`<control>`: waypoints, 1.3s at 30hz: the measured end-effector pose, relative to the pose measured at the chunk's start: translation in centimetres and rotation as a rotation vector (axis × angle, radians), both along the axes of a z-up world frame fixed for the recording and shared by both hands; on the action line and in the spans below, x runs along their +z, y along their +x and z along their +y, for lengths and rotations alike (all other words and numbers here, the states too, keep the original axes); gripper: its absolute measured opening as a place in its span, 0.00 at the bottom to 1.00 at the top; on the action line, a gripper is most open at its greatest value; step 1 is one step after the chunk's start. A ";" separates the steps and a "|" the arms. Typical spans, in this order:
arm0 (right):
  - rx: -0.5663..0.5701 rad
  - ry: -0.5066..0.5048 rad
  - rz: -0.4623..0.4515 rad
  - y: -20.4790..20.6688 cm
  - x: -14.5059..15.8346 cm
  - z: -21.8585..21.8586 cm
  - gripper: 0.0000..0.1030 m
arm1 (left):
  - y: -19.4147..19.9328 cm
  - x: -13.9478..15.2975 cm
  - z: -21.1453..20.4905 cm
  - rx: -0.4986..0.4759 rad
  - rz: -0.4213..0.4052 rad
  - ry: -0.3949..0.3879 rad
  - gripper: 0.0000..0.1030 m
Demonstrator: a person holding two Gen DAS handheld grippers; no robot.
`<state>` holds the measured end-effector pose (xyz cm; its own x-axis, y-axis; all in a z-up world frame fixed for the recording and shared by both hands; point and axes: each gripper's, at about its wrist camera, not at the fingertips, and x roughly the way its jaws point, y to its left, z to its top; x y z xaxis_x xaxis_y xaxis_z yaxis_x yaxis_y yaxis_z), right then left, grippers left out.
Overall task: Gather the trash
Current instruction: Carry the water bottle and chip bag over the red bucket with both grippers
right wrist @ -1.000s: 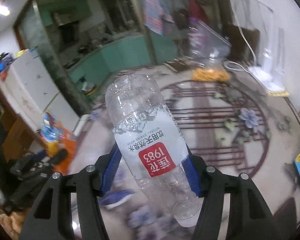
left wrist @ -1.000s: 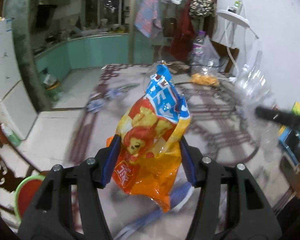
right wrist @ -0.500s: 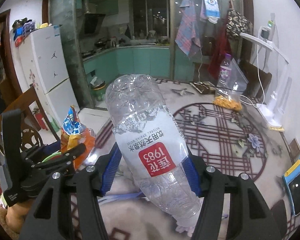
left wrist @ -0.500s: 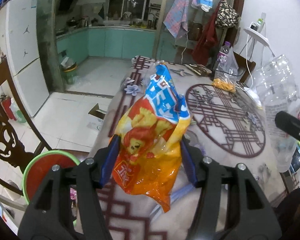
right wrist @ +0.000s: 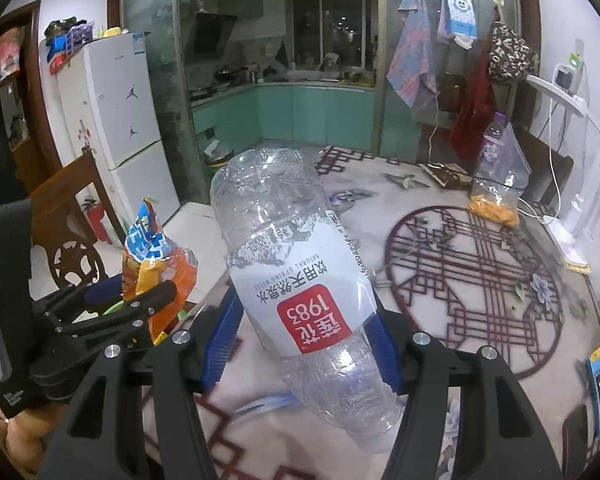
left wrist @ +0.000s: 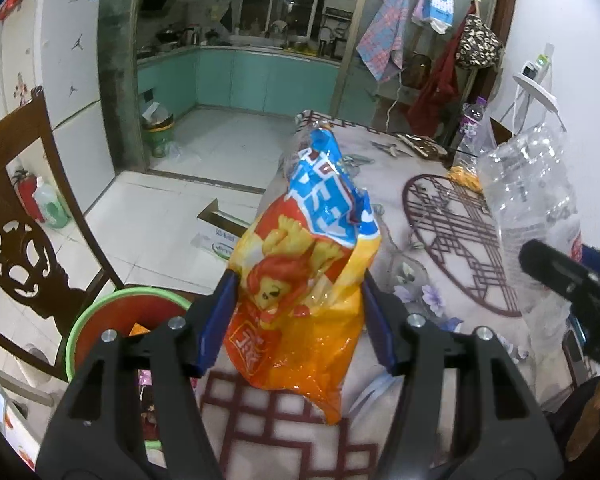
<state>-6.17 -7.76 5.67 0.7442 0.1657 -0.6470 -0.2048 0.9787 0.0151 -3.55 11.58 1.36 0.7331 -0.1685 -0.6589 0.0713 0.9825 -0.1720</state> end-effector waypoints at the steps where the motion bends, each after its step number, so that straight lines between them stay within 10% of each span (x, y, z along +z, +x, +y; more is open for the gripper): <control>1: 0.004 -0.003 0.001 0.1 -0.1 0.4 0.56 | 0.0 -0.1 0.2 0.008 0.004 -0.004 0.56; 39: 0.212 0.019 0.091 4.1 -4.2 11.0 0.56 | -0.7 -4.0 13.2 0.380 0.133 0.084 0.56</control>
<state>-2.10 3.26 1.52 0.6304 0.3252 -0.7048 -0.4031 0.9131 0.0608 -4.23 24.80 -2.60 0.6405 0.1563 -0.7519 -0.3167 0.9457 -0.0732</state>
